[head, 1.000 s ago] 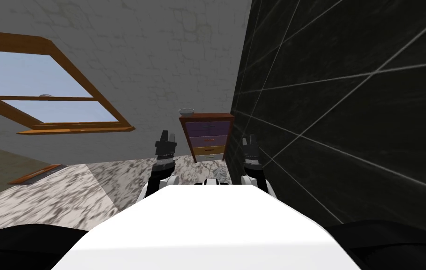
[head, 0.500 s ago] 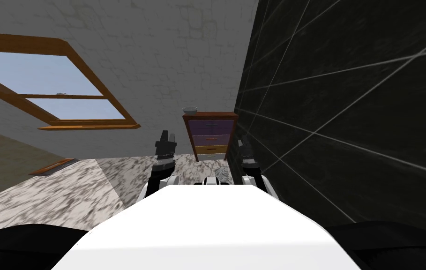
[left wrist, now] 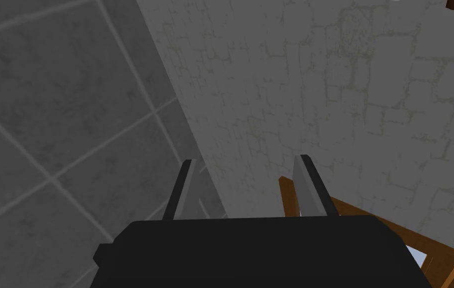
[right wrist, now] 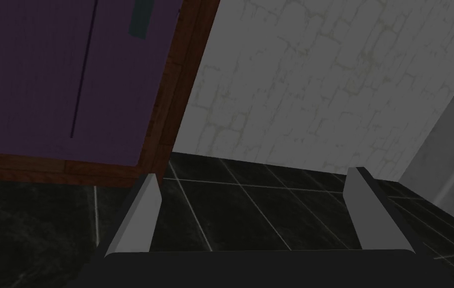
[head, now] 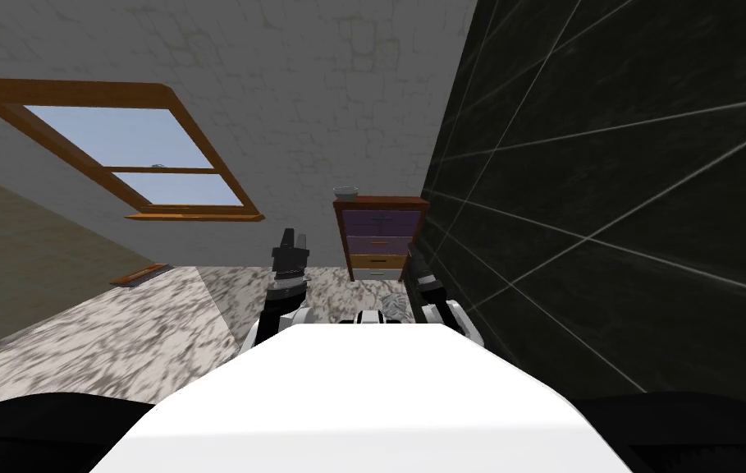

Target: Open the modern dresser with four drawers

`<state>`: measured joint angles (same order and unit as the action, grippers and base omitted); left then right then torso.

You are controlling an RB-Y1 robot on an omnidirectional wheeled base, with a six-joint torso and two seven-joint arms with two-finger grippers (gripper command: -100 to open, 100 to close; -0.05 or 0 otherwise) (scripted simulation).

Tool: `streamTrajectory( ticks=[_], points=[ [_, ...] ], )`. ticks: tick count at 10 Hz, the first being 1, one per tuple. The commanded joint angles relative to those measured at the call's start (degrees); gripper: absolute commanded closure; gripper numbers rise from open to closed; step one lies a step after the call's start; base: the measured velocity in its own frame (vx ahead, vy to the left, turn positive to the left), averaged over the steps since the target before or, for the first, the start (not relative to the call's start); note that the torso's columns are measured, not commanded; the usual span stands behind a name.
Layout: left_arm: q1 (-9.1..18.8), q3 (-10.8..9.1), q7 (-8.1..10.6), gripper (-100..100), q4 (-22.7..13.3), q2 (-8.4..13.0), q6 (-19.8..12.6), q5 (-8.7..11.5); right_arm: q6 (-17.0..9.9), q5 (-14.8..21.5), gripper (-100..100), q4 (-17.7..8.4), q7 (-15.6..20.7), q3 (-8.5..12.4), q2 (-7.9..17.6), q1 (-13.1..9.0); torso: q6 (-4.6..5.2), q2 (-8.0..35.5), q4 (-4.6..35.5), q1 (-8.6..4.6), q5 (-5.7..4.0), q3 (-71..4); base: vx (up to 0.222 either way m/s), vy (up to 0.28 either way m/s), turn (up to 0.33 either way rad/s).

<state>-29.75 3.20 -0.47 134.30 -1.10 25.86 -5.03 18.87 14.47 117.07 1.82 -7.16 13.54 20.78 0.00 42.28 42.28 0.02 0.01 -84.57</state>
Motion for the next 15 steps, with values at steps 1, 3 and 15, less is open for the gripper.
streamTrajectory(
  ticks=[1, 3, 15],
  points=[
    [-0.01, -0.01, 0.00, 0, 0.00, 0.00, 0.00, 0.00, -2.29, 2.88, -100, -3.25, 1.20, -0.55, 2.05, -2.61, 0.03, -0.02, 0.00, -0.11, -0.03, -0.01, -0.001, 0.044, 0.085],
    [0.00, 0.00, 0.00, 0, 0.00, 0.00, 0.00, 0.00, -5.20, 6.61, -100, -6.69, 2.96, -1.65, 4.32, -5.35, -0.01, -0.01, -0.01, 0.01, 0.00, -0.01, -0.008, 0.070, 0.186],
    [-0.01, -0.01, 0.00, 0, 0.00, 0.00, 0.00, 0.00, -18.34, 24.16, -100, -22.44, 10.74, -6.48, 15.11, -17.79, -0.02, 0.00, 0.00, 0.02, 0.00, 0.00, -0.006, 0.068, 0.126]
  ],
)
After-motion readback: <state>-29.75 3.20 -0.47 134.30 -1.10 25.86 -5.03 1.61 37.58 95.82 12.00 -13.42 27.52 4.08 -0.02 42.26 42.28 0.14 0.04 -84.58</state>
